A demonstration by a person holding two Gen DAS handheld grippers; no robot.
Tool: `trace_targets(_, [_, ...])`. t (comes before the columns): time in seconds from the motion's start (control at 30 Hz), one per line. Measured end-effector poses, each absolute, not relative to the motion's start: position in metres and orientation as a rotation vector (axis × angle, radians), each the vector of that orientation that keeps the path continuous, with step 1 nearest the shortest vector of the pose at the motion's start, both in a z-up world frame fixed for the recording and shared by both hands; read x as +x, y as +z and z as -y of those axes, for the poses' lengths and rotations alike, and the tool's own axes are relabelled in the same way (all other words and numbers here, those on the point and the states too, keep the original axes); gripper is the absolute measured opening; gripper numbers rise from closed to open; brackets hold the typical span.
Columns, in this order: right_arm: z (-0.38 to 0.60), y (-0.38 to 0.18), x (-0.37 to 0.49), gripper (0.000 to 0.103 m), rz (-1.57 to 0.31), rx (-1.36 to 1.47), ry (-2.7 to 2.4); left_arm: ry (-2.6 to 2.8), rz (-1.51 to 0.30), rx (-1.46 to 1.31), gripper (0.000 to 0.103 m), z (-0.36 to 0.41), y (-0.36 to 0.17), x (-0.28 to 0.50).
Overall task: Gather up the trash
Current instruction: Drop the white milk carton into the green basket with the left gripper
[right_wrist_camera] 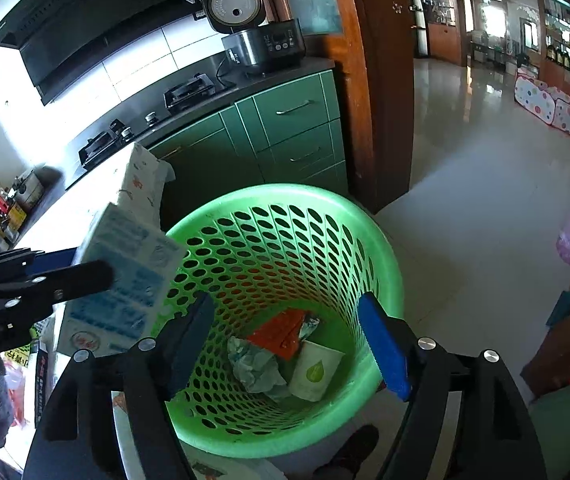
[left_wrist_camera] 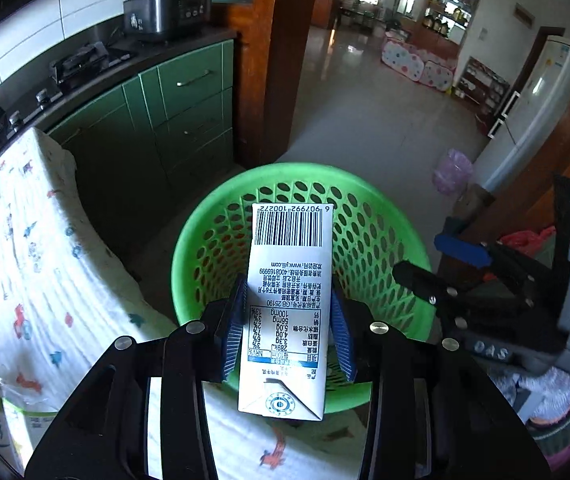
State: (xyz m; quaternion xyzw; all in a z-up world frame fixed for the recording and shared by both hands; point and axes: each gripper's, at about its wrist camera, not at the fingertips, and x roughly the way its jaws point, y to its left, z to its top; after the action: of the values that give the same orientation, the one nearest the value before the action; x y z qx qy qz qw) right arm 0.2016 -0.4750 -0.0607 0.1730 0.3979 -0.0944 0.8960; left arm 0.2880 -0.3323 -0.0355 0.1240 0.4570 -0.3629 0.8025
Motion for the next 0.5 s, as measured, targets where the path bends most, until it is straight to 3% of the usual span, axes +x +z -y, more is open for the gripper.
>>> trace_targets(0.07, [0.475,-0.063,0.200,0.072,-0.828,0.367,-0.196,-0.778,-0.969,0.259,0.052,0.331,-0.036,0.288])
trace_targets(0.1, [0.475,-0.064,0.199,0.072,-0.827,0.369,-0.197,-0.768,-0.957,0.262,0.065,0.330,-0.035,0.286])
trace_targets(0.13, [0.474,-0.064,0.198,0.072,-0.827,0.369,-0.195,-0.770,-0.946,0.260,0.068,0.329,-0.034,0.285])
trace_targets(0.5, [0.440,-0.042,0.181,0.079,-0.764,0.364,-0.195,-0.706,-0.868,0.213,0.068,0.244,0.008,0.251])
